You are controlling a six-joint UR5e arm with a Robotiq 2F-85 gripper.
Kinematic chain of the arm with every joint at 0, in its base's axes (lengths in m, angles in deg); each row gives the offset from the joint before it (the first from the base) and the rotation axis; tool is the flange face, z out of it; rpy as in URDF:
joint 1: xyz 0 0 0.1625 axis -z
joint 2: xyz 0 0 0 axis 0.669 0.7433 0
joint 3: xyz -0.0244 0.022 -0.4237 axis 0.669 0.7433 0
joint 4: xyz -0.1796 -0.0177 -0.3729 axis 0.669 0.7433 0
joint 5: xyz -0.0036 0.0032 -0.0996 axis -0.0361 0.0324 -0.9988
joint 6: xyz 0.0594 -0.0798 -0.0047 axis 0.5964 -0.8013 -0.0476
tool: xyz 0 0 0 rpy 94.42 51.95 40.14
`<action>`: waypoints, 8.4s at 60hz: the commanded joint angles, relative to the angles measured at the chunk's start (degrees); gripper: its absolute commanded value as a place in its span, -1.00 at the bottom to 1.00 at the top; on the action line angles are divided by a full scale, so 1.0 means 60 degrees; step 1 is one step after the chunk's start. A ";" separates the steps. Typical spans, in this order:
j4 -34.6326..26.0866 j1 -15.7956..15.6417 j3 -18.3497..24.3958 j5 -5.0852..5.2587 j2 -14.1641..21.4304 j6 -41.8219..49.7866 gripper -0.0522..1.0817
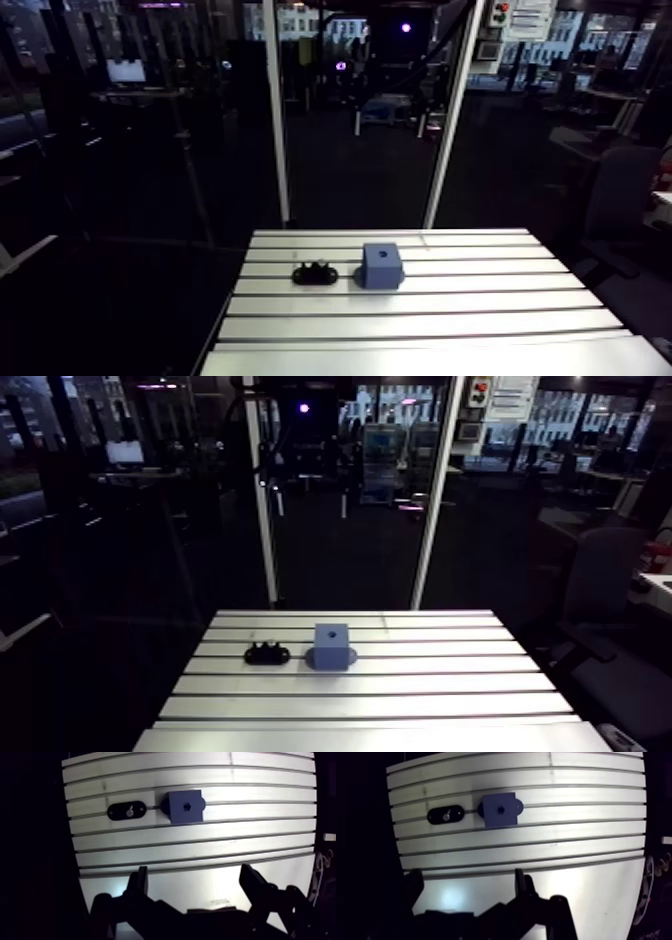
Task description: Pick up the M10 bolt and insert it into the hex recess until seated.
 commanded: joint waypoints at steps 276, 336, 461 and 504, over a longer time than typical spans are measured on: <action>0.6887 -0.1685 -0.3106 -0.0058 -0.3445 0.0600 0.12; 0.6902 -0.1802 -0.3136 -0.0102 -0.3518 0.0674 0.12; 0.6916 -0.1802 -0.3148 -0.0307 -0.3650 0.0600 0.26; 0.6916 -0.1802 -0.3136 -0.0307 -0.3679 0.0600 0.30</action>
